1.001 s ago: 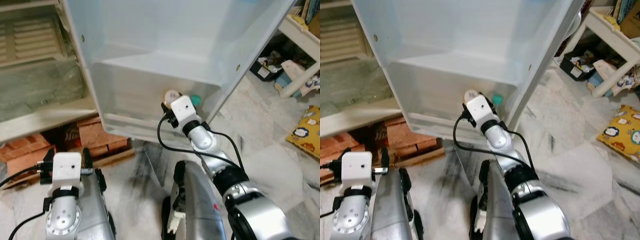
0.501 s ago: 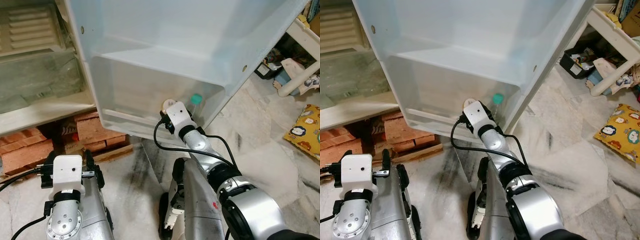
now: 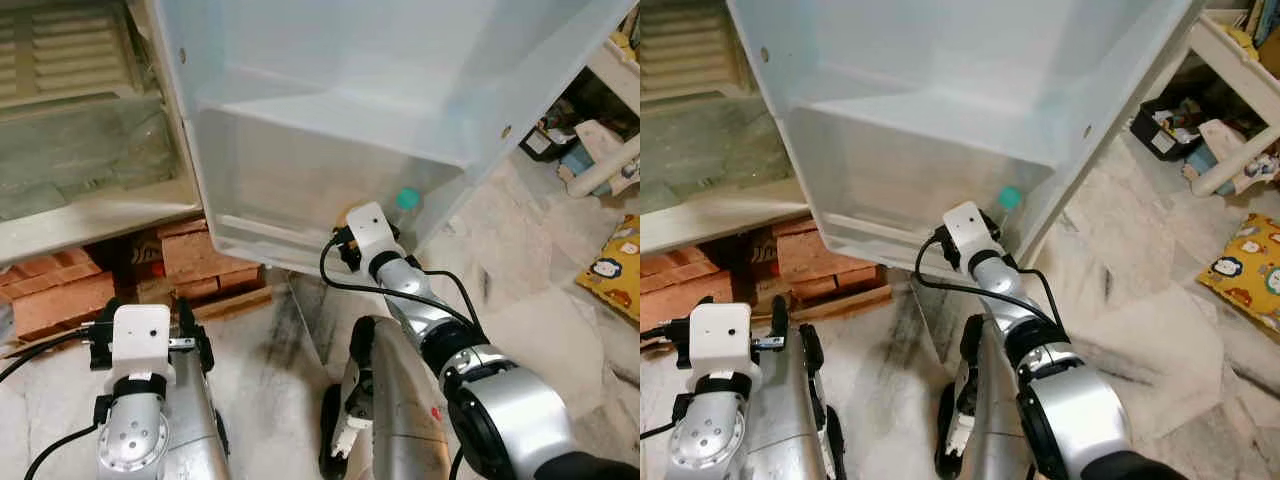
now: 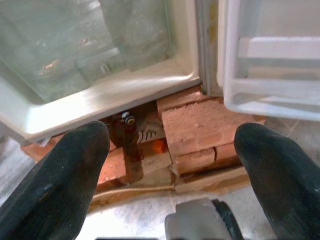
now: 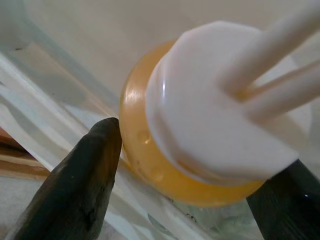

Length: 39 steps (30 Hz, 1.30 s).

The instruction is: Restocking fridge

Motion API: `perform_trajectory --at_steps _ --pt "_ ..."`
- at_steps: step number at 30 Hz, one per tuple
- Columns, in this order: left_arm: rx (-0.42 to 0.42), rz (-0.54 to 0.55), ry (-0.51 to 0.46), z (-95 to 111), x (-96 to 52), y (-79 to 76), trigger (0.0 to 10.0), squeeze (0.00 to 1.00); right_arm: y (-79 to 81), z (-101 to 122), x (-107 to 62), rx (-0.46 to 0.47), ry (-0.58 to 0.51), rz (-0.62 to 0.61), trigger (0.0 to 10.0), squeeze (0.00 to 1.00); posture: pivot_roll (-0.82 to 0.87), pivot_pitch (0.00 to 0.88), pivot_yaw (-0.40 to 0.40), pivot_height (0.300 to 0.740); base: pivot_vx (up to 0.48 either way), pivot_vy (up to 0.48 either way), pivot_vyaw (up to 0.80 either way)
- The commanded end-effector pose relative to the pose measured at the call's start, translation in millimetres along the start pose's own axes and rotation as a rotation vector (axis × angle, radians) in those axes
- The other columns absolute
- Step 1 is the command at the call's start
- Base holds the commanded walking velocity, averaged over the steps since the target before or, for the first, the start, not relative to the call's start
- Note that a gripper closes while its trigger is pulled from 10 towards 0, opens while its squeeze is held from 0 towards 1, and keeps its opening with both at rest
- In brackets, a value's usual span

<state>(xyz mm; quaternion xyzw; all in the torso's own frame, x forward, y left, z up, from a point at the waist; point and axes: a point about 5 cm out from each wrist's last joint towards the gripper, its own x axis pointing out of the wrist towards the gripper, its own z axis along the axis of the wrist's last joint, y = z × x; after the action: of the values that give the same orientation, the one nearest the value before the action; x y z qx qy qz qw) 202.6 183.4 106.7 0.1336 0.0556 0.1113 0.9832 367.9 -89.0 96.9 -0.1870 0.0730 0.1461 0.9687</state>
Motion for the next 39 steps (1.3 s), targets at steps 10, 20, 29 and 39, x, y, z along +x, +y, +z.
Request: perform_trajectory --at_steps 10,20,29,39 --pt "-0.001 -0.02 0.043 -7.7 4.2 -4.2 10.0 0.0 -21.8 -17.4 -5.3 0.052 0.067 -0.074 10.0 1.0 0.15 0.243 -0.148 0.481 0.0 0.0 0.0" --pt "-0.008 -0.013 0.048 -9.8 6.0 -4.5 10.0 0.0 -29.4 0.5 -3.1 0.083 -0.049 -0.072 10.0 1.0 0.15 0.212 -0.149 0.481 0.0 0.0 0.0" --pt "-0.004 -0.017 0.039 -9.7 9.9 -4.3 10.0 0.0 -44.0 -3.8 -13.8 0.154 -0.126 -0.121 10.0 1.0 0.14 0.178 -0.143 0.481 0.0 0.0 0.0" --pt "0.004 -0.06 -0.014 -7.1 15.0 -4.9 10.0 0.0 -28.1 -2.3 -52.8 0.289 -0.33 -0.092 10.0 1.0 0.13 0.107 -0.114 0.481 0.0 0.0 0.0"
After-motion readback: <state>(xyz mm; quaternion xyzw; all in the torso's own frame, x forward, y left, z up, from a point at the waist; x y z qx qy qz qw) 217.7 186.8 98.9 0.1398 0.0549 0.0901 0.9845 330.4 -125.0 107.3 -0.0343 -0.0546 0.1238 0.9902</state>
